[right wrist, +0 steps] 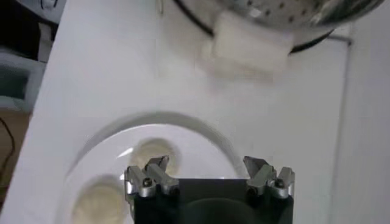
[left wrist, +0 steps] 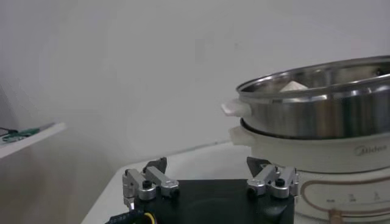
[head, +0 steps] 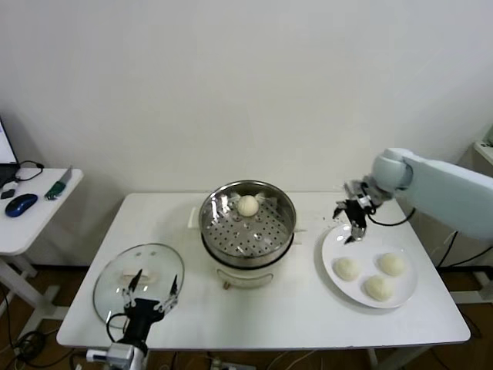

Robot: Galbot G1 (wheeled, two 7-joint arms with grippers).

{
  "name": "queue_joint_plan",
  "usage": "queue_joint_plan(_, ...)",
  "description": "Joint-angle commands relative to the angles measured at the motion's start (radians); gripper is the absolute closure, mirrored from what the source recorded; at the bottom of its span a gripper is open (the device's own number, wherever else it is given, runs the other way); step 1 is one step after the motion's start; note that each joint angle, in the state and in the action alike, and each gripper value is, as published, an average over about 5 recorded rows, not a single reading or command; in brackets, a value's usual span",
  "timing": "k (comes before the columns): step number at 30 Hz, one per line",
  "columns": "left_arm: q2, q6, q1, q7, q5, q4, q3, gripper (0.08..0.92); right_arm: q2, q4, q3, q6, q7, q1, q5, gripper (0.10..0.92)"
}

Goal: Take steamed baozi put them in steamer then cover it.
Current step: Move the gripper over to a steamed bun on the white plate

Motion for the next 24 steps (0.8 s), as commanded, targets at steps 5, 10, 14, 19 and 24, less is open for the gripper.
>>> queue_joint_plan(5, -0.011, -0.001, 0.011, 0.000, 0.009, 0.000, -0.001, 0.177, -0.039, -0.034, 0.170, -0.049, 0.011, -0.269, -0.104, 0.203)
queue_joint_plan(10, -0.012, -0.001, 0.014, 0.000, 0.011, 0.001, -0.003, 0.177, 0.001, -0.070, 0.196, -0.046, 0.016, -0.285, -0.105, 0.203)
queue_joint_plan(14, -0.013, -0.002, 0.017, 0.000, 0.011, 0.001, -0.005, 0.177, 0.027, -0.104, 0.204, -0.038, 0.018, -0.287, -0.111, 0.203)
queue_joint_plan(19, -0.011, -0.003, 0.018, 0.000, 0.011, 0.002, -0.008, 0.177, 0.045, -0.130, 0.205, -0.027, 0.016, -0.287, -0.120, 0.203)
queue_joint_plan(24, -0.008, -0.003, 0.020, 0.001, 0.011, 0.004, -0.009, 0.177, 0.059, -0.151, 0.202, -0.016, 0.015, -0.286, -0.125, 0.213)
